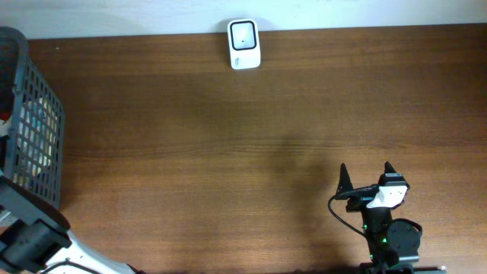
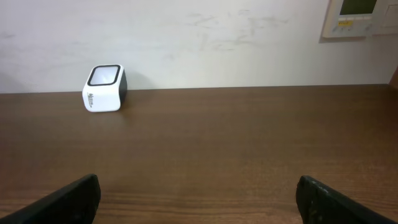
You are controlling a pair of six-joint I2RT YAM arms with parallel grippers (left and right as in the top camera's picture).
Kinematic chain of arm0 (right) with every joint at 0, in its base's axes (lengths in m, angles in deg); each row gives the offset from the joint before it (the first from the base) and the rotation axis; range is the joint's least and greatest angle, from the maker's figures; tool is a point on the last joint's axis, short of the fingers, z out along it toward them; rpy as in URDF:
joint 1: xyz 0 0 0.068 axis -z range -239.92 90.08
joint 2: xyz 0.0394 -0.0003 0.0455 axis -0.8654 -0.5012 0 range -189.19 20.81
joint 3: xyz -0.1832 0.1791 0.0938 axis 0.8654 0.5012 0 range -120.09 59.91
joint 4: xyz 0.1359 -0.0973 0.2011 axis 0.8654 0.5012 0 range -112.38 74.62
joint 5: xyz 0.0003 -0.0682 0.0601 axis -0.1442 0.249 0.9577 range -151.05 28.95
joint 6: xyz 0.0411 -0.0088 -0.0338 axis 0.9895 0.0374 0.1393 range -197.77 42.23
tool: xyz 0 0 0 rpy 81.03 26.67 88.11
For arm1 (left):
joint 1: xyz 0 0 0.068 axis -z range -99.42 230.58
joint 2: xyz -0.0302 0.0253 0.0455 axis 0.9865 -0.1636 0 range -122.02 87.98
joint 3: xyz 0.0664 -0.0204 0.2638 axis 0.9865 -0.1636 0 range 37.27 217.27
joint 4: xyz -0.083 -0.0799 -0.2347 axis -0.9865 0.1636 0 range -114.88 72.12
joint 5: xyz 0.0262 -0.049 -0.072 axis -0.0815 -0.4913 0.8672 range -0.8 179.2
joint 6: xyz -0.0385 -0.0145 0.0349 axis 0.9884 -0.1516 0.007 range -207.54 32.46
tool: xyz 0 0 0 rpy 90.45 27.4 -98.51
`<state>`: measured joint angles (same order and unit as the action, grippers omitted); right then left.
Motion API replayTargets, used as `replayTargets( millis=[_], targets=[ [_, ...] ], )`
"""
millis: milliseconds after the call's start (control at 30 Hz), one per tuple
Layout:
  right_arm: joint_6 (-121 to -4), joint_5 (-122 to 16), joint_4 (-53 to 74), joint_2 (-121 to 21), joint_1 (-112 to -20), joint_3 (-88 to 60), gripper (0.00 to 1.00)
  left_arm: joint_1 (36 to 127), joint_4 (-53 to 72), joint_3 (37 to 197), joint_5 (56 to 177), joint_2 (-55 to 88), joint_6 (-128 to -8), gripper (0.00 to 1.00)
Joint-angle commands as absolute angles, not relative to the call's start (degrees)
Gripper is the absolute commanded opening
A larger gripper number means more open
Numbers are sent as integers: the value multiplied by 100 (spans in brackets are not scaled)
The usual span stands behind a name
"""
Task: Scan the item barcode
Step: 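Reach left gripper into basket, grasp green snack pack, place on table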
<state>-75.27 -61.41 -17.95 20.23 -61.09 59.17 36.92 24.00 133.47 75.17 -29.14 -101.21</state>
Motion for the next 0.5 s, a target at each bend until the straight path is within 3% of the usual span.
replayTargets(
  millis=[0, 33, 67, 133, 367, 467],
  targets=[
    [-7562, -6156, -1767, 2060, -6146, 5959, 99, 3655, 2424, 13384, 7437, -3117, -10103, 17],
    [-7562, -6156, -1769, 2060, -6146, 5959, 99, 3646, 2422, 13384, 7437, -3117, -10103, 33],
    [-7562, -6156, -1769, 2060, -6146, 5959, 99, 3642, 2422, 13384, 7437, -3128, -10103, 34],
    [-7560, -6156, -1769, 2060, -6146, 5959, 99, 3620, 2424, 13384, 7434, -3128, -10103, 0],
    [-7562, -6156, -1769, 2062, -6146, 5959, 99, 4009, 2695, 14809, 7441, -2168, -9867, 0],
    [-7562, -6156, -1769, 2060, -6146, 5959, 99, 4774, 2601, 15732, 7804, -1049, -9775, 0]
  ],
)
